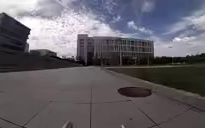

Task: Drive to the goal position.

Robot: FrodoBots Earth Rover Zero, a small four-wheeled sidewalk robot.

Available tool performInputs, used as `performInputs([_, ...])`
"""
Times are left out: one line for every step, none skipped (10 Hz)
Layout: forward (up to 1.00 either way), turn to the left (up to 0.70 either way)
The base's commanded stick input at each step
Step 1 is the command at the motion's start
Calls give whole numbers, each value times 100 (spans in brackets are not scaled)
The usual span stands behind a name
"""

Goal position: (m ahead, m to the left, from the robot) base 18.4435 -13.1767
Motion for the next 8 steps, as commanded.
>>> performInputs([5, 0])
performInputs([3, 0])
performInputs([0, 0])
performInputs([0, 0])
performInputs([0, 0])
performInputs([0, 0])
performInputs([0, 0])
performInputs([0, 0])
